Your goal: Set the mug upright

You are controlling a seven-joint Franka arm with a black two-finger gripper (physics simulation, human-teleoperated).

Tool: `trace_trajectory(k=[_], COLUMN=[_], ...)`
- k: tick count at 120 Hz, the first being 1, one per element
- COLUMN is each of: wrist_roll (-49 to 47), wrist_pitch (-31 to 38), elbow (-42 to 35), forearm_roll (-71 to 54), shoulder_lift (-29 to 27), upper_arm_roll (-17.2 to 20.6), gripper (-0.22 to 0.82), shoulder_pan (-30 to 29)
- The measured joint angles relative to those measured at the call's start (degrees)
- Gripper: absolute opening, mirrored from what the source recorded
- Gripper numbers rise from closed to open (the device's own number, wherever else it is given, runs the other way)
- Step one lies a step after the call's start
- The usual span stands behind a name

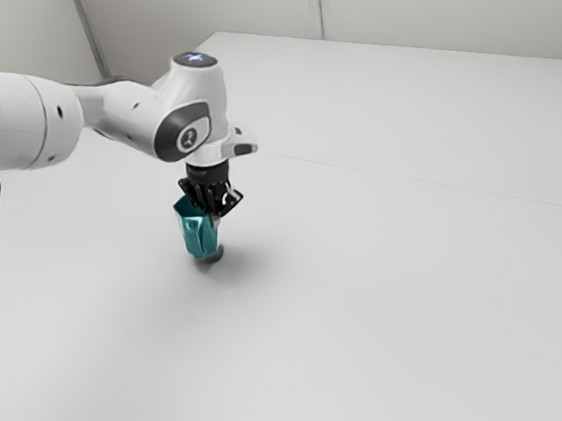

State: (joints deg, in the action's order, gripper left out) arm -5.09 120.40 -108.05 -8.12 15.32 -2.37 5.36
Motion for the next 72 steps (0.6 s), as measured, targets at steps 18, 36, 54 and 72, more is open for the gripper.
trace_trajectory(k=[18,36,54,72], wrist_roll=[-0.56,-0.87,-1.32,-1.89], wrist_pitch=[-0.04,-0.27,-0.45,-0.63], elbow=[0.01,0.08,0.1,0.32], forearm_roll=[-0.05,0.3,0.82,1.06], shoulder_lift=[0.77,0.84,0.52,-1.63], upper_arm_roll=[0.0,0.0,0.0,0.07], gripper=[-0.18,-0.01,0.29,0.45], shoulder_pan=[0.0,0.07,0.09,0.21])
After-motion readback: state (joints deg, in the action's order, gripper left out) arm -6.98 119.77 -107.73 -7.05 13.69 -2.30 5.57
